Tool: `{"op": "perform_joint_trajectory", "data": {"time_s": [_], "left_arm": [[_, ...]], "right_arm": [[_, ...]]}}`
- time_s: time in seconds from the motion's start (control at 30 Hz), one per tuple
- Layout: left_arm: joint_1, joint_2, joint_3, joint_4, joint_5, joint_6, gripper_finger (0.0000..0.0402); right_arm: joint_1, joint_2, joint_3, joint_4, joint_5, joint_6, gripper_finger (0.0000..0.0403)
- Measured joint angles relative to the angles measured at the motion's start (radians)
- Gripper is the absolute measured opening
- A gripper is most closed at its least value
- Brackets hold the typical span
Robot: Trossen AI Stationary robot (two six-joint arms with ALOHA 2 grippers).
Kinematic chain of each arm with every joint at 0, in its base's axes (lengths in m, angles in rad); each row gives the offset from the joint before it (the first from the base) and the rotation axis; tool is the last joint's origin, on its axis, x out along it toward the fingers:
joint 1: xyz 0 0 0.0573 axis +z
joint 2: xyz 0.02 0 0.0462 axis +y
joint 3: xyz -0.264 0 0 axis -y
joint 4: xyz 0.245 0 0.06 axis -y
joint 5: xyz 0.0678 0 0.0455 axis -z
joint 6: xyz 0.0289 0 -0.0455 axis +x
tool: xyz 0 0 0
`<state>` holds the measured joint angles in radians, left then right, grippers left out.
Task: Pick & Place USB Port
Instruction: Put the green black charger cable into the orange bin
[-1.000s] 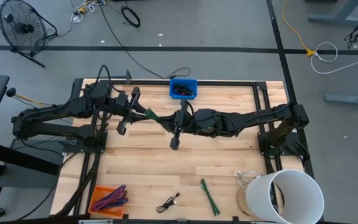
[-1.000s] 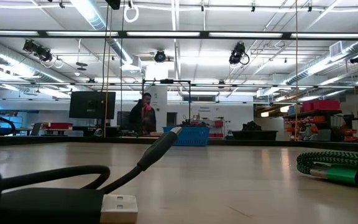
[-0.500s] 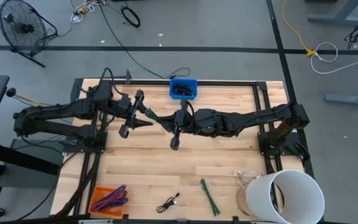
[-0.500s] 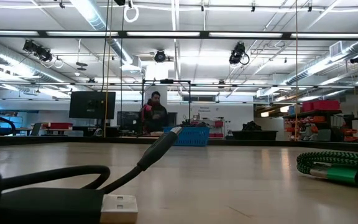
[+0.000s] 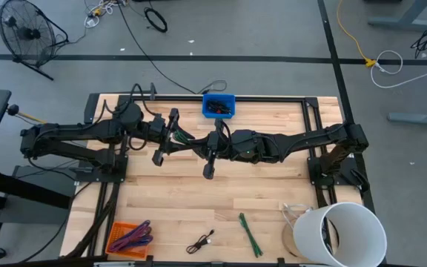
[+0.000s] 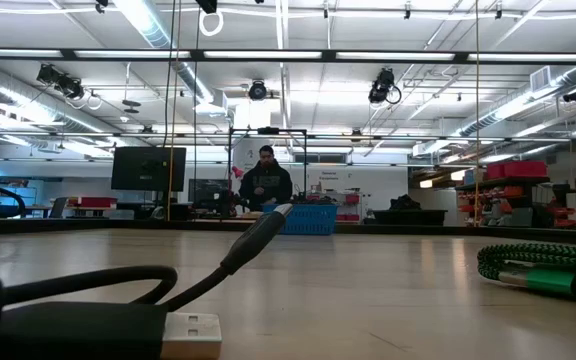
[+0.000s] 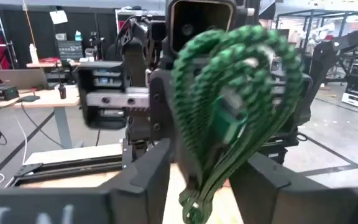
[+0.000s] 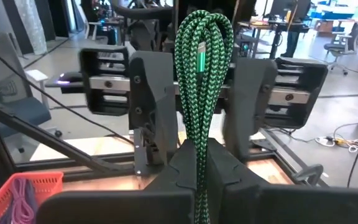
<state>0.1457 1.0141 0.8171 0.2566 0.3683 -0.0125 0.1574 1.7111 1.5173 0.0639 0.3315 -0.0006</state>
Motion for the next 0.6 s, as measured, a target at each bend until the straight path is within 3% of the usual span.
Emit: {"op": "perform_joint_trajectory", "data": {"time_s": [0.13,0.33,0.6], "left_arm": [[-0.007,0.005,0.000,-0.009,0.003,0.002,0.0077],[-0.016,0.007,0.000,-0.007,0.019,0.002,0.0076],[-0.017,0.007,0.000,-0.005,0.018,0.000,0.0076]], "right_arm": [[0.000,0.000,0.000,-0.020,0.001,0.003,0.0006],[0.000,-0.001,0.000,-0.030,0.017,0.019,0.0032],[0.000,-0.002,0.002,-0.049,-0.003,0.020,0.0016]]}}
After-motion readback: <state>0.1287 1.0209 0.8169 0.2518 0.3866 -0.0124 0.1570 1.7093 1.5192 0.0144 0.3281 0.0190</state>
